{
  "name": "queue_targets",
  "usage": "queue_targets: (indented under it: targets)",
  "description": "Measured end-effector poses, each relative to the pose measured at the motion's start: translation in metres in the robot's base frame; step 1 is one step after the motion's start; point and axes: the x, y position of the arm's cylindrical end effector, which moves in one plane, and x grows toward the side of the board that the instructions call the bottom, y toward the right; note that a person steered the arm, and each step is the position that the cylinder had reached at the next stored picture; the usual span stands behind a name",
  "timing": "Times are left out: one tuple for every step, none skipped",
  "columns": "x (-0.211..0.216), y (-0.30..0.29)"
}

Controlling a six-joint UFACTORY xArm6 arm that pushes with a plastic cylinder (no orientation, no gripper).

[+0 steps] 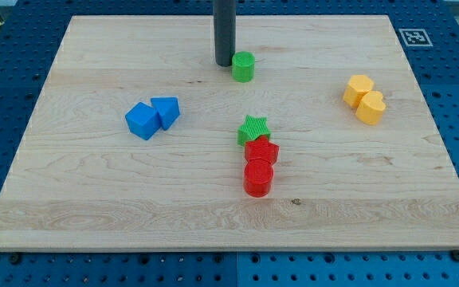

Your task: Push the green circle towards bottom center

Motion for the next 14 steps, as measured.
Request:
queue_targets:
  targets:
    - [-0.018, 0.007]
    - [-0.002, 0.031]
    - [0.028, 0.039]
    - [0.054, 0.039]
    - [0.081, 0.039]
    - [0.104, 0.039]
    - [0.122, 0.039]
    - [0.133, 0.029]
    - [0.136, 0.013]
    - [0.126, -0.002]
    - [0.122, -0.008]
    - [0.120, -0.017]
    - [0.115, -0.031]
    - [0.115, -0.045]
